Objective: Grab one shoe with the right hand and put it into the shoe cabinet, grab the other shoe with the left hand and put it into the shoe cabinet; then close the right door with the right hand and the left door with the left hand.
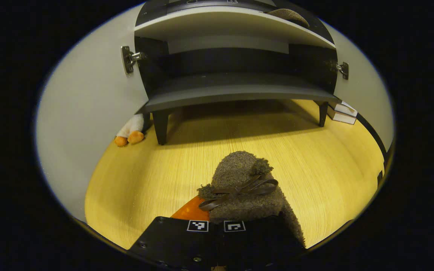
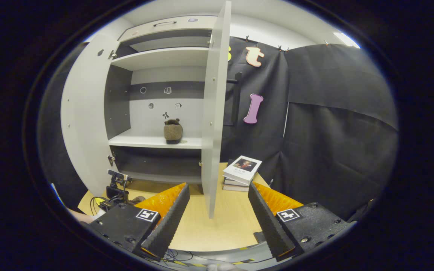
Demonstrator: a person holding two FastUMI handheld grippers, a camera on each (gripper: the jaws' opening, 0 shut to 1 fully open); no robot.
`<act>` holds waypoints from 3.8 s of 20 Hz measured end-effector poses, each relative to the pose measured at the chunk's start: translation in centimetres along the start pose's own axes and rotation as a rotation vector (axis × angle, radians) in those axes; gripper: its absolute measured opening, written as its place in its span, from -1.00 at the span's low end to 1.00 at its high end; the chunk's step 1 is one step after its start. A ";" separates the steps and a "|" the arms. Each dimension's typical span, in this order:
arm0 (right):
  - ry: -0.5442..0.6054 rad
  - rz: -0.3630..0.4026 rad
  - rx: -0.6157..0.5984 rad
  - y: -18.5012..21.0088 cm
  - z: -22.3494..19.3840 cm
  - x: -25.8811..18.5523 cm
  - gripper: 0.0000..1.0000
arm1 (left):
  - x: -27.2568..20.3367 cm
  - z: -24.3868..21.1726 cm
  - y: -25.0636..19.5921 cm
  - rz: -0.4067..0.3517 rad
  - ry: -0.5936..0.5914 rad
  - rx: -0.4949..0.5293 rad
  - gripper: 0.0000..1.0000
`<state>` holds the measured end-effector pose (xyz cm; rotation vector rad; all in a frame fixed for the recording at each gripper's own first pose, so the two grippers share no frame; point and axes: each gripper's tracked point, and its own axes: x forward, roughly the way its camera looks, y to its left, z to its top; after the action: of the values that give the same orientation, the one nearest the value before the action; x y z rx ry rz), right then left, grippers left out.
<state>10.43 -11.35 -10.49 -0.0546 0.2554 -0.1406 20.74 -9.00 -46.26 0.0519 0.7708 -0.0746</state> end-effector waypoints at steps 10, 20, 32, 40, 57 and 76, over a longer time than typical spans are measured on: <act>-0.041 0.063 0.020 0.7 0.8 -0.3 0.98 | -12.1 14.3 0.5 0.015 -0.237 0.004 -0.99; -0.056 0.075 0.077 -0.3 1.7 -0.1 0.98 | -12.3 33.8 2.9 0.043 -0.440 -0.008 -0.95; -0.056 0.043 0.116 -3.3 3.6 1.4 0.97 | -1.7 49.2 6.2 0.151 -0.476 -0.007 -0.95; -0.032 0.008 0.130 -4.9 3.9 1.6 0.97 | 7.4 47.7 7.4 0.122 -0.200 -0.085 -0.99; -0.020 0.056 0.129 -2.9 3.1 0.8 0.98 | 2.3 47.4 7.7 0.079 -0.208 -0.004 0.93; -0.101 0.141 0.062 3.6 4.0 -3.7 0.97 | -29.5 41.7 4.2 -0.016 -0.654 0.101 0.92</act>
<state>8.42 -7.12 -5.99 0.0184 0.1536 -0.0051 28.94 -6.46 4.23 0.1106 0.1130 -0.1377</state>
